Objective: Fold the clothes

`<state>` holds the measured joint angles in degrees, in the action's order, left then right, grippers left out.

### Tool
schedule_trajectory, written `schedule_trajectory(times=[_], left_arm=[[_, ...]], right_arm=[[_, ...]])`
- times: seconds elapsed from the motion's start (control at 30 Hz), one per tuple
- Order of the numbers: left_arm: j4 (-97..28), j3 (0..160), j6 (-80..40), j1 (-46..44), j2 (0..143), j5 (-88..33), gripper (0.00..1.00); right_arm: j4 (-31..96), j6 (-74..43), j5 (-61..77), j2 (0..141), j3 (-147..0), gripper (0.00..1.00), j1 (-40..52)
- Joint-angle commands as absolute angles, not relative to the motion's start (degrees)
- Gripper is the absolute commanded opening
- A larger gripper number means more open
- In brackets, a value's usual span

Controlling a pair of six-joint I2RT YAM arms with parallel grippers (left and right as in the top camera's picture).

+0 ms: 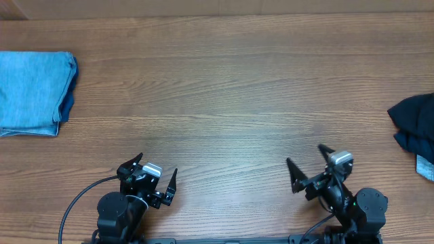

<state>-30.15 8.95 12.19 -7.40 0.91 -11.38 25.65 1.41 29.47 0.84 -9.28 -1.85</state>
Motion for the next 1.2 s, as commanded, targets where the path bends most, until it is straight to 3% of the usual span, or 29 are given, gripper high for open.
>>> schedule_trajectory(times=[0.0, 0.2, 0.5, 0.8, 0.97, 1.17], left_arm=[[-29.95, 8.29, 11.55, -7.14, 0.25, -11.86, 1.0], [-29.91, 8.29, 11.55, -7.14, 0.25, -11.6, 1.0], [-27.97, 8.29, 11.53, -7.14, 0.25, -13.23, 1.0], [-20.32, 10.9, 1.41, -7.14, 0.25, -14.81, 1.0], [-27.27, 20.32, -0.45, -7.14, 1.34, -10.55, 1.0], [-38.85, 41.04, -0.14, -7.14, 13.15, -0.62, 1.0]], right_arm=[[25.12, -4.8, 36.1, 0.19, -9.06, 1.0, -1.96], [27.46, -15.2, 25.98, 2.85, -13.34, 1.0, -1.96], [35.9, -14.63, 22.55, 24.69, -29.67, 1.0, -1.96], [35.55, -14.83, 38.52, 48.27, -47.99, 1.0, -2.02], [41.34, -16.53, 29.82, 57.56, -57.74, 1.0, -4.01], [58.94, -21.41, 8.93, 70.24, -77.41, 1.0, -10.15]])
